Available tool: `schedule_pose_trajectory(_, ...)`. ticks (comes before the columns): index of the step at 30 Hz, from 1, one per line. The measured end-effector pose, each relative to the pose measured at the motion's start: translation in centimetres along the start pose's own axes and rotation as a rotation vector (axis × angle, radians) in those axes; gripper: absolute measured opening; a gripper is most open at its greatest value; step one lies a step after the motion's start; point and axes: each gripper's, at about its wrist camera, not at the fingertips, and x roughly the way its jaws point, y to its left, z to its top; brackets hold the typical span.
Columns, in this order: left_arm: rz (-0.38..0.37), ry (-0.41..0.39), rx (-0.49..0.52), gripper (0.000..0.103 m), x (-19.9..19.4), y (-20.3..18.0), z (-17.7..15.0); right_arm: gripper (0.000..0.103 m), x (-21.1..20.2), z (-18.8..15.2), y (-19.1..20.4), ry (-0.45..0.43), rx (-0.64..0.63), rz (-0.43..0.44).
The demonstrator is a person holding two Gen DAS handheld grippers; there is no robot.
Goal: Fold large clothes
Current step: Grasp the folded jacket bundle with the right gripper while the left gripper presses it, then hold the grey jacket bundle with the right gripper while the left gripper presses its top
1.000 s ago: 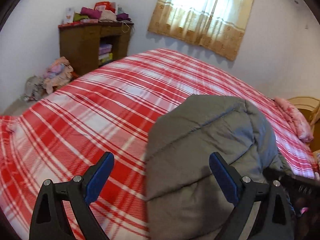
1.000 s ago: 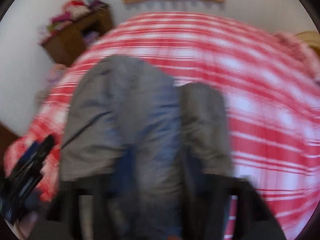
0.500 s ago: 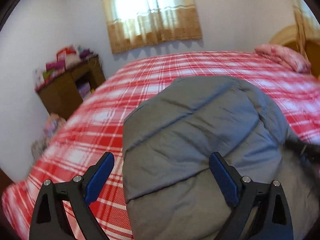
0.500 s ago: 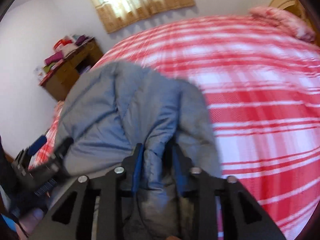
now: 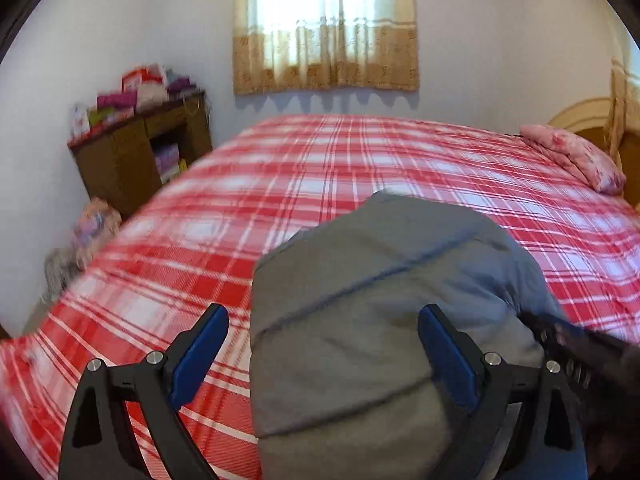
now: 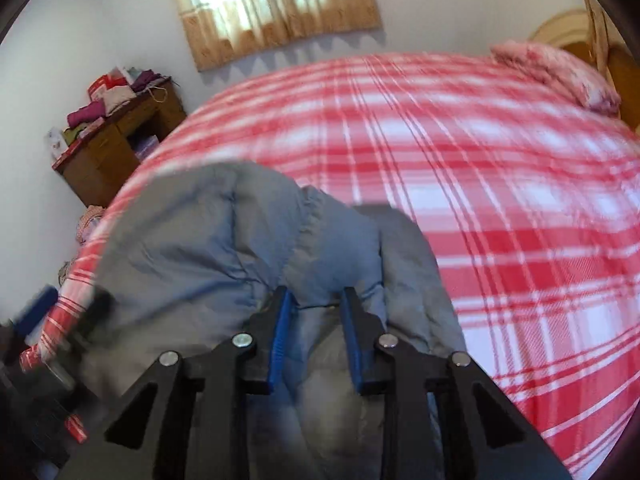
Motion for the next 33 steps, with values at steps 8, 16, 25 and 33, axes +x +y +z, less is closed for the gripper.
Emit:
schedule_pose_trajectory(8,-0.004,0.042,-0.012,0.098,3.0,-1.8,-2.4,0.027,0.2,-0.6,-1.3,-0.047,0.012,0.006)
schedule_pose_trajectory(16,0.014,0.062,-0.014,0.102,4.2,-1.9,-3.0,0.028,0.7,-1.3,-1.6,-0.051,0.020,0.021)
schedule_pose_trajectory(25,0.004,0.091,-0.023,0.102,5.1,-1.8,-3.4,0.028,1.2,-1.5,-1.9,-0.046,0.027,0.019)
schedule_pose_trajectory(33,0.007,0.108,-0.020,0.102,5.5,-2.0,-3.6,0.028,1.6,-1.7,-1.6,-0.032,0.017,0.003)
